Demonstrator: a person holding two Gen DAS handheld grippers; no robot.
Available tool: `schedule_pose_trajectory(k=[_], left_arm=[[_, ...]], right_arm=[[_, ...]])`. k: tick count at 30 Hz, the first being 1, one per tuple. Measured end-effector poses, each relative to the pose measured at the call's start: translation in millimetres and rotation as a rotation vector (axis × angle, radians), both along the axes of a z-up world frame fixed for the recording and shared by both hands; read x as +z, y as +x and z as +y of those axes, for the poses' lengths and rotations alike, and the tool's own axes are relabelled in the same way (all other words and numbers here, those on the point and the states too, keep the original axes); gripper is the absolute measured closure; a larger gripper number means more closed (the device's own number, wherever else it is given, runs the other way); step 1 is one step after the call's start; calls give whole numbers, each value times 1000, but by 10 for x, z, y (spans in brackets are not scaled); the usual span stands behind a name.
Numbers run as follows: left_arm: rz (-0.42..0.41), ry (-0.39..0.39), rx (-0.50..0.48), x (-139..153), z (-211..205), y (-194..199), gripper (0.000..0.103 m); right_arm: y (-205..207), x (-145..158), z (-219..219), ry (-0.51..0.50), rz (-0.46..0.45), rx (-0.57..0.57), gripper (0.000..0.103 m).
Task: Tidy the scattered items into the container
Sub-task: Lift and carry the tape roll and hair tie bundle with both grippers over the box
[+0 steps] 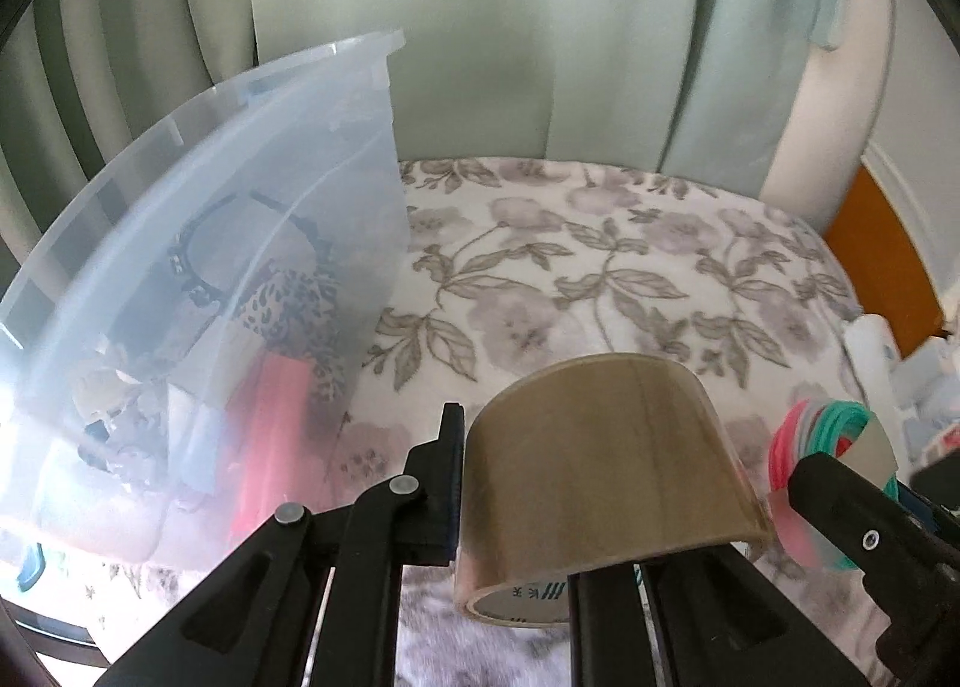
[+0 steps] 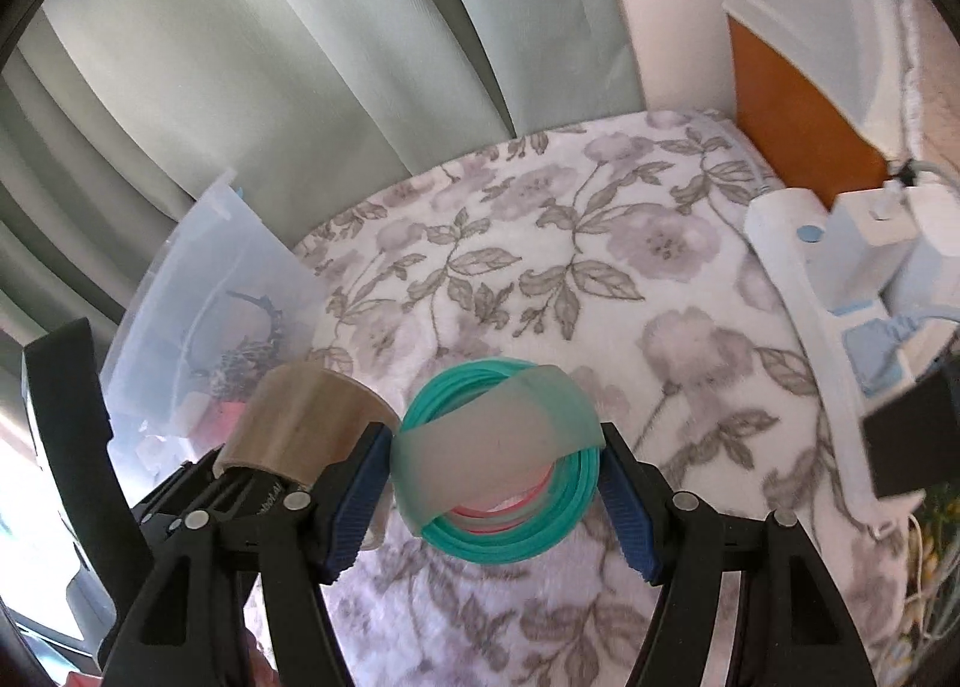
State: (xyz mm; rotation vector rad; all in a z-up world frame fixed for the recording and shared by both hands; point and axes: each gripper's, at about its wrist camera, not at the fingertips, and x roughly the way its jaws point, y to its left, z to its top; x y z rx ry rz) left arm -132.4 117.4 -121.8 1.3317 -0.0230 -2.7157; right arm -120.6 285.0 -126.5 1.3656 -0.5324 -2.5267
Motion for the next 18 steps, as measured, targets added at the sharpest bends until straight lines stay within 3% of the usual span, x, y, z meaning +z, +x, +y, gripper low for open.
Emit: schedule_pose_trajectory(k=[18], left_arm=[[160, 64, -63, 875, -101, 484, 90]], right_arm=[[465, 815, -140, -21, 162, -24, 32]])
